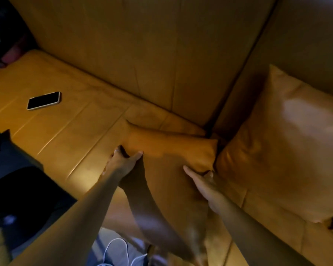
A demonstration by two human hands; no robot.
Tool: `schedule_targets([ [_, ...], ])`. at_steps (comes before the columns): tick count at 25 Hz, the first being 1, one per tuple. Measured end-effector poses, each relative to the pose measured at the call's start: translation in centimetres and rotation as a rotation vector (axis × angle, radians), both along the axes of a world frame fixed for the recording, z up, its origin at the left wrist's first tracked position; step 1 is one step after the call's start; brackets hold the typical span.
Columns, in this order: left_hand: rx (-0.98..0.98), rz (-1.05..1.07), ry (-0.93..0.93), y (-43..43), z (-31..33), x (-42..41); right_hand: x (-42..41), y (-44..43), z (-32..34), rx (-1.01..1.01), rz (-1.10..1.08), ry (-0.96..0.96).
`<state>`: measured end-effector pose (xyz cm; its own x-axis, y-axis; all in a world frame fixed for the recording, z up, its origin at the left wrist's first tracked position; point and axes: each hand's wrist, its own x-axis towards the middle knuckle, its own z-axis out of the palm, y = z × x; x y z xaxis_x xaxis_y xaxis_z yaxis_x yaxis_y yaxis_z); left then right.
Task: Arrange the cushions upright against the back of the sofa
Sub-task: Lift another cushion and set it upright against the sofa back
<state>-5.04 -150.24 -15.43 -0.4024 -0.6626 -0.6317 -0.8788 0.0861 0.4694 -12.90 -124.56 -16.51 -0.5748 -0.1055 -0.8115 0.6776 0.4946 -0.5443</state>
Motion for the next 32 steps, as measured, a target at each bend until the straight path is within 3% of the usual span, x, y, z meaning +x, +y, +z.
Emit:
schedule_targets([
  [8,0.224,0.275,0.121,-3.6,0.7,-2.6,-0.6,-0.3,1.0,-0.12,-0.151,0.124],
  [14,0.096,0.282,0.485,-6.7,8.9,-8.2,-4.6,-3.1,6.1,-0.354,-0.303,0.352],
  [19,0.207,0.235,0.743,-7.5,13.7,-13.6,-8.8,-3.8,10.2,-0.523,-0.345,0.409],
  [25,0.298,0.148,0.699,-6.2,12.1,-16.4,-11.0,-4.7,10.4,-0.484,-0.271,0.396],
  [32,0.346,0.222,0.751,-5.8,12.7,-17.2,-11.2,-5.2,9.9,-0.551,-0.402,0.455],
])
